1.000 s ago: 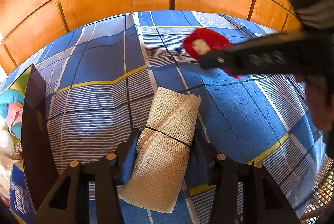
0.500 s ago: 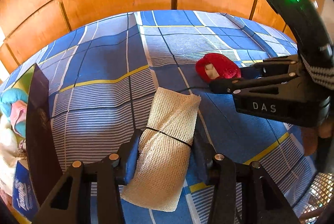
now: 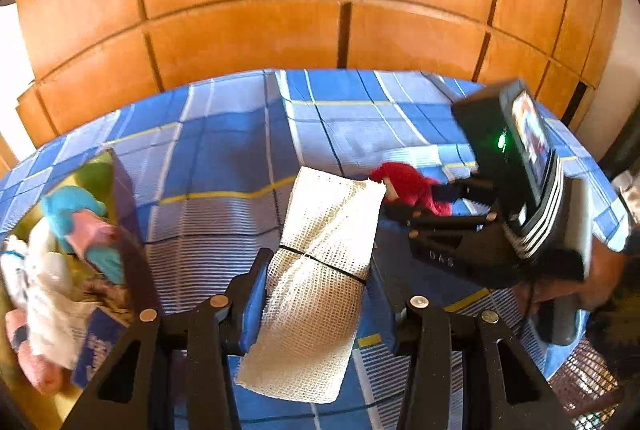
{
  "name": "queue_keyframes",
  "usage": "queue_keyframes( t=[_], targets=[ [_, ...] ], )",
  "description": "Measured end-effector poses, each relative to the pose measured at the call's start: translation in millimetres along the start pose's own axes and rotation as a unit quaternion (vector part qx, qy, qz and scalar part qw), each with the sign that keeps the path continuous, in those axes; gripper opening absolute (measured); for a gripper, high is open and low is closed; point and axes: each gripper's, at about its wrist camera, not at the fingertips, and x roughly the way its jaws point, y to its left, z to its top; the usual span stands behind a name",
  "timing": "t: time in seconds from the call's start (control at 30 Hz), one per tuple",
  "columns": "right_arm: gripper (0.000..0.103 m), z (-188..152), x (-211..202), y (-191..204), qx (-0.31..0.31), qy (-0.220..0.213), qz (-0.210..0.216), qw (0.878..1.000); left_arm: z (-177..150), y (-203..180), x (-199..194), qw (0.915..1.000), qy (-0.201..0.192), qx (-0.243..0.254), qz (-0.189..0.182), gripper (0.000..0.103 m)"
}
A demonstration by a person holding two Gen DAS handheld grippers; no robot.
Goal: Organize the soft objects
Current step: 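Carry the mesh sponge into the gold tray and open the left tool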
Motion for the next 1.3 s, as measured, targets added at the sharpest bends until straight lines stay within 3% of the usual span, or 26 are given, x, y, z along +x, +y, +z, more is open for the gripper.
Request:
queue_keyframes(
  t=[0.43,0.97,1.13,1.3],
  targets=[
    [0.034,-2,-1,6,-0.009,-0.013,-0.022,1.000,0,26,-35,0.9989,-0.025,-0.037,0.015,0.047],
    [0.034,-2,-1,9,-0.018,-0.013,-0.029,0.999,-6,65,-49,0.9953,-0.019,-0.091,0.027,0.047],
    [0.034,-2,-1,9,-0.022,-0.012,-0.031,0.999,-1,110,-75,0.9878,-0.037,-0.147,0.035,0.047],
    [0.034,-1,-1,10,-0.026,-0.011,-0.034,0.999,-12,190,-114,0.9665,-0.063,-0.239,0.070,0.047]
  ],
)
